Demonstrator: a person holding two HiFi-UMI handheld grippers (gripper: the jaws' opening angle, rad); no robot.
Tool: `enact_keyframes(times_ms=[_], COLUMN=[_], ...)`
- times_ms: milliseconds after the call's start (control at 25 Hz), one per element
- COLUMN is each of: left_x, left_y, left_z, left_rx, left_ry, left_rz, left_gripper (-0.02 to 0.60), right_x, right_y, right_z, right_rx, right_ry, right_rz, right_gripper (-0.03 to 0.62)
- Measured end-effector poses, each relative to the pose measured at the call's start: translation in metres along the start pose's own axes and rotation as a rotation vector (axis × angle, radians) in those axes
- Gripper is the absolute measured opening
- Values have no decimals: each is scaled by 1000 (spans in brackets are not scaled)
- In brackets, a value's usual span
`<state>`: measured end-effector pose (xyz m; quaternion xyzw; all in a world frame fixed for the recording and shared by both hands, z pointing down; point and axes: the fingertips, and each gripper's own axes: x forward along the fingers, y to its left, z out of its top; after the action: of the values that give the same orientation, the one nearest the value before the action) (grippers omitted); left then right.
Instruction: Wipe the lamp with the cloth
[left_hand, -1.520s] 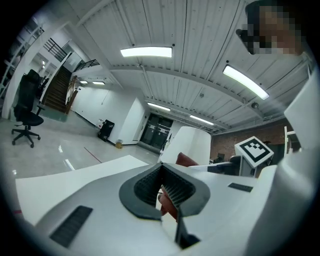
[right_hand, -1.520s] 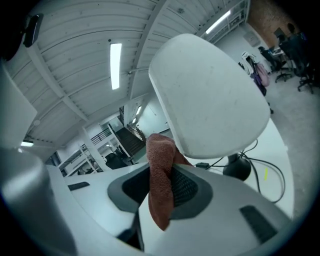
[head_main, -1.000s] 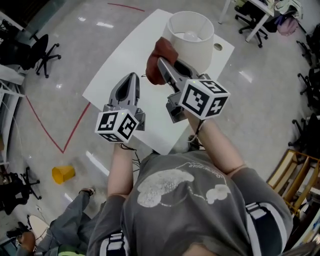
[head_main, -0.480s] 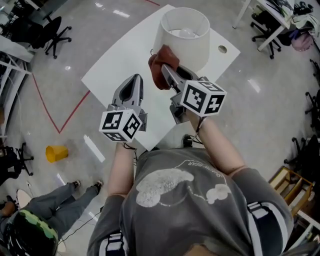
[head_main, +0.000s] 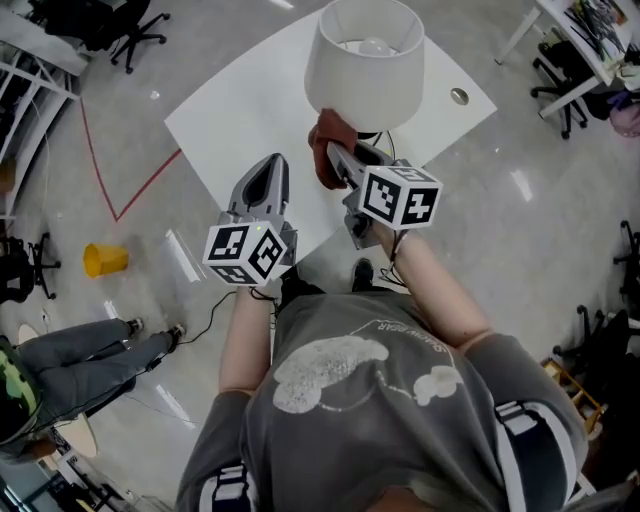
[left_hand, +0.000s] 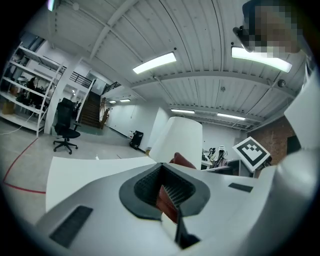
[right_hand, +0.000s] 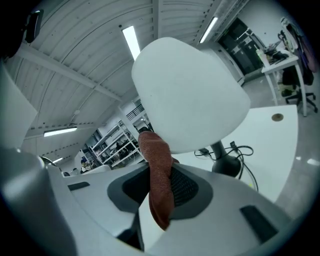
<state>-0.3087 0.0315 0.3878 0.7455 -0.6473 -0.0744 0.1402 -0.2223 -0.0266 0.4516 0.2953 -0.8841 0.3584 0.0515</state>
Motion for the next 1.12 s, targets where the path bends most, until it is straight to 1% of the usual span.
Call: enact_keyframes(times_ms=[160,280,360,600,760,840,960,1120], left_x=[-6,-6,-8,-11,0,3,5,7], left_y=[-10,-23,-27,-31,-38,-42,-47,-41], left_z=[-13,-11,-1,40,66,76,89,96], left_rx=[-16,-3,9,39,51,52,54,42], left_ry=[-6,-12,-28,-98,-139,-149,-157,-157], left_rz=[41,37,24,-34,-86,-115,-179,-239], left_gripper=[8,8,8,8,8,8,8,8], right_x=[-11,-22,-27,-40,-49,-53,-54,-53], right_y=[-5,-2,9,52,69,72,75,76], right_z=[-5,-2,6,42,70,83,102,119], right_rx=[-49,-92,-120,-179,-242,-243,-231,-233], right_ry=[38,48,27,-78,-140,-169,-223,-274], right_rz=[13,38,59,108,111,99,62,4], right_gripper=[91,91,91,92,91,91,91,91])
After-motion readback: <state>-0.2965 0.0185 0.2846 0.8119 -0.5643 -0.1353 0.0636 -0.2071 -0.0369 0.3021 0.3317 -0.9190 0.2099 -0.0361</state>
